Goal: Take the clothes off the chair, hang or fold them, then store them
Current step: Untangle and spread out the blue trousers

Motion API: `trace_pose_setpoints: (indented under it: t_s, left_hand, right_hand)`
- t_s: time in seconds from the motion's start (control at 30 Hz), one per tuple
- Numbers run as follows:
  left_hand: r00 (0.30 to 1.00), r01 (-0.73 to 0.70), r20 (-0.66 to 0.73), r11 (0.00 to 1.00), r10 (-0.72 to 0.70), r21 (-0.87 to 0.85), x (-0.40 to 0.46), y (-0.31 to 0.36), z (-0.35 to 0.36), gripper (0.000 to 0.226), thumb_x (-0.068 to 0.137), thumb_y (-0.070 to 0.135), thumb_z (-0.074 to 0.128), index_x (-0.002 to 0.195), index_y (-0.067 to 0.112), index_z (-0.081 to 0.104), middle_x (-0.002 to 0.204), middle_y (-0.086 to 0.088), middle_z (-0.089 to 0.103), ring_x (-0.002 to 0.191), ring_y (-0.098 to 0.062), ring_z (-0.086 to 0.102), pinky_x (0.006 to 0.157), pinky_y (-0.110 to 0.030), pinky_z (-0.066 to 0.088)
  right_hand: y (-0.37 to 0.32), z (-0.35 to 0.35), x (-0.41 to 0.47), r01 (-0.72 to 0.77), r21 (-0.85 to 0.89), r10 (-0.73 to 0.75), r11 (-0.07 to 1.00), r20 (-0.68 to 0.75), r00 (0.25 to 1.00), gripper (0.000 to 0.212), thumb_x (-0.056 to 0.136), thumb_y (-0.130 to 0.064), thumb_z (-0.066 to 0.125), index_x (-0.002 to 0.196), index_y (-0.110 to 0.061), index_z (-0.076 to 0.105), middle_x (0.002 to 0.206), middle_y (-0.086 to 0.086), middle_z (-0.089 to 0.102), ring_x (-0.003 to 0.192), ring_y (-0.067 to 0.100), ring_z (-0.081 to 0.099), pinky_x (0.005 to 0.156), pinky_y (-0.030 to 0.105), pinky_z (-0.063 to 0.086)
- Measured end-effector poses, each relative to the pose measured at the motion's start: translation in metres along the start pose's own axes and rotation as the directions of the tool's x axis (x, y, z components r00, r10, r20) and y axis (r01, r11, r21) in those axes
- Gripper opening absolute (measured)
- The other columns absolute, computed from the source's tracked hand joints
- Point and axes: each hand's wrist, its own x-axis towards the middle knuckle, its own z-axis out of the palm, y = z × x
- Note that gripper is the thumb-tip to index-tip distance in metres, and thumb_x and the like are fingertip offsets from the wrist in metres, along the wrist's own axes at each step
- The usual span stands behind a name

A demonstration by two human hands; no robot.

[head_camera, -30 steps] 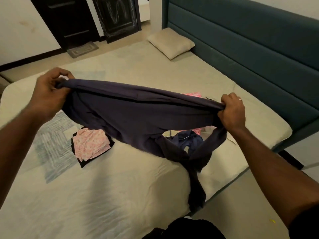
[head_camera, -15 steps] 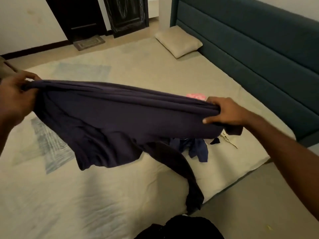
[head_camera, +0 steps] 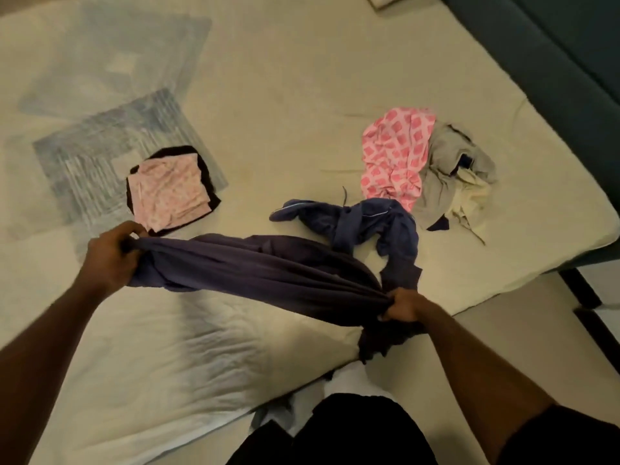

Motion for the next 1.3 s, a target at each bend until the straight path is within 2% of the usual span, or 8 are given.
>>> trace_pose_setpoints:
  t_s: [0.13,0.3,0.57,0.67,0.77,0.97,1.17,1.3]
  left_hand:
    - [0.999,0.047,0.019,0.999,-0.047,-0.014,-0.009,-0.019,0.047,0.043,0.078,-0.009,0.06,0.08,0.033,0.053,0.072,-0.015,0.066,0.066,-0.022,0.053,0.062,-0.002,0.034]
    - [0.997,0.074,0.01,0.997,-0.074,-0.019,-0.012,-0.029,0.07,0.035,0.082,-0.012,0.06,0.091,0.021,0.061,0.076,-0.016,0.068,0.072,-0.01,0.056,0.06,-0.003,0.035]
    - [0.998,0.051,-0.028,0.999,-0.052,-0.018,0.003,-0.024,0.054,0.031,0.083,-0.01,0.059,0.094,0.019,0.062,0.076,-0.017,0.068,0.067,-0.025,0.058,0.061,-0.004,0.036]
    - [0.994,0.01,-0.107,0.999,-0.015,-0.051,0.024,-0.025,0.024,0.037,0.081,-0.013,0.059,0.095,0.021,0.061,0.076,-0.018,0.067,0.067,-0.017,0.055,0.058,-0.006,0.037]
    - [0.969,-0.037,-0.247,0.99,0.002,-0.138,0.059,-0.025,-0.018,0.021,0.09,0.005,0.058,0.097,0.024,0.057,0.075,-0.003,0.067,0.059,-0.002,0.055,0.057,-0.026,0.045]
    - [0.895,-0.06,-0.439,0.95,-0.085,-0.307,0.178,-0.055,-0.097,0.006,0.092,0.031,0.057,0.092,0.03,0.062,0.075,0.017,0.065,0.062,-0.009,0.058,0.053,-0.041,0.046]
    - [0.921,-0.062,-0.39,0.978,-0.021,-0.2,0.145,-0.048,-0.075,0.024,0.089,0.01,0.052,0.101,0.029,0.058,0.083,-0.014,0.063,0.069,-0.031,0.061,0.063,-0.037,0.047]
    - [0.988,-0.067,-0.141,0.996,0.059,-0.057,0.098,-0.052,-0.031,0.019,0.088,0.027,0.055,0.106,0.028,0.06,0.087,-0.01,0.065,0.074,-0.03,0.06,0.073,-0.04,0.05]
  right_hand:
    - [0.01,0.05,0.05,-0.063,0.066,0.058,0.996,0.063,0.996,0.063,0.082,-0.039,0.08,0.138,-0.018,0.061,0.14,0.015,0.057,0.12,0.032,0.06,0.107,0.04,0.048]
    - [0.006,0.08,0.081,-0.104,0.081,0.1,0.991,0.047,0.994,0.066,0.094,-0.036,0.069,0.153,-0.018,0.044,0.165,0.021,0.009,0.15,0.045,0.017,0.125,0.044,0.014]
    - [-0.018,0.032,0.079,-0.014,0.231,0.084,0.973,-0.295,0.952,0.027,0.097,-0.013,0.059,0.115,0.006,0.065,0.115,0.025,0.067,0.107,0.042,0.064,0.09,0.042,0.05]
    - [-0.038,-0.069,0.055,0.099,0.226,0.043,0.969,-0.549,0.835,0.022,0.087,-0.005,0.06,0.105,0.004,0.07,0.105,0.028,0.068,0.102,0.045,0.064,0.082,0.043,0.05]
    - [-0.079,-0.181,0.01,0.292,0.172,-0.046,0.941,-0.789,0.613,0.038,0.08,-0.01,0.054,0.11,-0.017,0.077,0.102,0.019,0.073,0.099,0.037,0.069,0.084,0.04,0.053]
    - [-0.123,-0.336,-0.057,0.419,-0.031,-0.103,0.907,-0.983,0.149,0.036,0.076,-0.001,0.061,0.11,-0.013,0.063,0.12,0.015,0.059,0.107,0.035,0.059,0.087,0.041,0.046]
    - [-0.099,-0.347,-0.064,0.369,-0.142,-0.156,0.919,-0.988,0.008,0.03,0.075,0.004,0.052,0.1,-0.013,0.051,0.107,0.016,0.053,0.092,0.034,0.052,0.075,0.047,0.039]
    - [-0.063,-0.309,-0.029,0.232,-0.244,-0.278,0.942,-0.952,0.125,0.018,0.086,0.002,0.051,0.1,-0.009,0.052,0.107,0.02,0.054,0.091,0.039,0.053,0.071,0.044,0.037]
